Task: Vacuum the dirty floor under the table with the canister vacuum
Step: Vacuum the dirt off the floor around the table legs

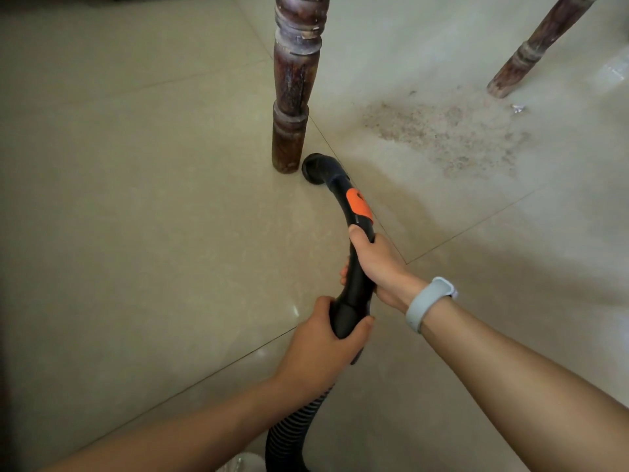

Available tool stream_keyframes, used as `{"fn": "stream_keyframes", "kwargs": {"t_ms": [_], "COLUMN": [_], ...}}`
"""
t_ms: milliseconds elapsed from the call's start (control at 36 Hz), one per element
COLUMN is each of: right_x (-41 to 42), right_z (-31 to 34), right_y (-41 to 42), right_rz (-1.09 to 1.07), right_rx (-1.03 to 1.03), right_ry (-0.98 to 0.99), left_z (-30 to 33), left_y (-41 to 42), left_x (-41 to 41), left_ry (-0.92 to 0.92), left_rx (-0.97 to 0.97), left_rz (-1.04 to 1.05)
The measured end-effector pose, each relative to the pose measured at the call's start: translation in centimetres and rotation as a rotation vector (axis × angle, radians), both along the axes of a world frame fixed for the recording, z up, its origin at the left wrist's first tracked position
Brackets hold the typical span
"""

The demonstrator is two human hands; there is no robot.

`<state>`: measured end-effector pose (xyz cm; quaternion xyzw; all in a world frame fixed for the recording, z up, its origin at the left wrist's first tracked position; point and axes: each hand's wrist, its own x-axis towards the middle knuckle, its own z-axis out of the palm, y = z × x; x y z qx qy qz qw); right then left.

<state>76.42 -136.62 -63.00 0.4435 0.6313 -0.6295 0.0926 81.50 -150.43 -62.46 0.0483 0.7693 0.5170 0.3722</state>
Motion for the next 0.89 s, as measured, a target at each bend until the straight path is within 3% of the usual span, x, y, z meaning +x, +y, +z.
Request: {"fn": "stream_keyframes", "kwargs": {"t_ms": [194,667,889], "right_x": [0.6,-3.4,-7.2], "right_z": [-0.6,-1.0,-0.4], "right_y": [1.2,2.5,2.9], "right_rz": [-0.112,-0.05,-0.101], "right_rx": [-0.023,-0.208,-0.133], "right_ry": [0.004,0.041,0.081], "left_z": [-0.1,-0.5,-1.2], "left_y": [0.8,2.3,3.5], "left_x": [-0.5,-3.2,-6.5], "left_ry": [0.019,0.074,0.05], "left_rx": [-0.033,-0.058,0.002], "left_rz": [-0.093,0.028,0.099]}}
